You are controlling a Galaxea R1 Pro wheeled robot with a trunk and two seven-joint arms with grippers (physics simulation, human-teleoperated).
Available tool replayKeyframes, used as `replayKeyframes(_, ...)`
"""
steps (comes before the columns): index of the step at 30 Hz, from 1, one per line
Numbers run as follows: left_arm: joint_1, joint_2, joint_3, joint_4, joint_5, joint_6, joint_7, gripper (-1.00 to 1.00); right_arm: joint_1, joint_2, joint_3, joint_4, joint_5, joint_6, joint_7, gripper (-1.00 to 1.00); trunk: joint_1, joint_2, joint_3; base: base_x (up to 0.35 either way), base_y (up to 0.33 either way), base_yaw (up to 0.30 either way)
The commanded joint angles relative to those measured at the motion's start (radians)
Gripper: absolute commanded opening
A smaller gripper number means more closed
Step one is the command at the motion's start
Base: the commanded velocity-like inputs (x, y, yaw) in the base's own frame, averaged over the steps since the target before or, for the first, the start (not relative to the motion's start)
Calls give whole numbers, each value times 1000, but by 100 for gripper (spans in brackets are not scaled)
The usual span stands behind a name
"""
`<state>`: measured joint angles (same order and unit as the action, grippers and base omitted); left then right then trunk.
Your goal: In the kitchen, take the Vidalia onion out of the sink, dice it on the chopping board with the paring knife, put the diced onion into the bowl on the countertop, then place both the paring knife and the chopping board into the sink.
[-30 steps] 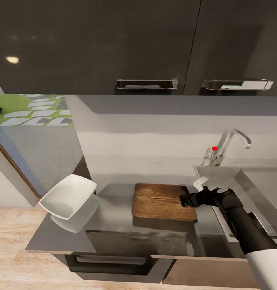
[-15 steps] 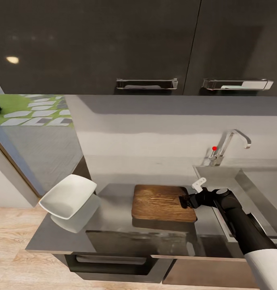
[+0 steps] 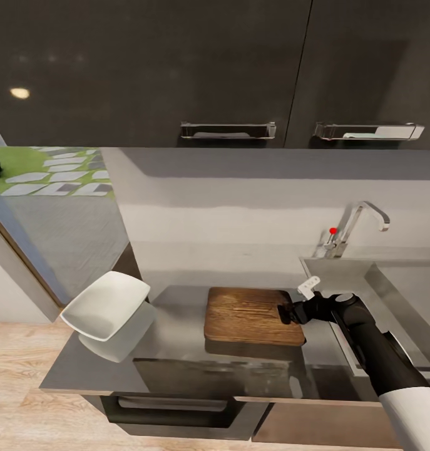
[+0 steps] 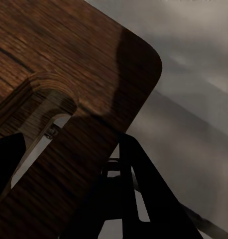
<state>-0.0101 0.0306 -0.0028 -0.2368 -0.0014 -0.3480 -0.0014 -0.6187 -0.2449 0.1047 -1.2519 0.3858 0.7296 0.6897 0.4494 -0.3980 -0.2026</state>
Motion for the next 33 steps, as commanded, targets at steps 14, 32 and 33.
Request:
replayKeyframes(14,-1,0,0,1,0,-3,0,100,-1,-1,1,-3,10,2,10,100,1,-2,-2,0,0,0)
replayKeyframes(32,-1,0,0,1,2,-3,0,100,-1,-1,-92,-245,15,89,2,100,1,-2,-2,-75,0,0)
replayKeyframes(33,-1,0,0,1,2,-3,0,100,-1,-1,-94,-245,15,89,2,100,1,-2,-2,-209,0,0)
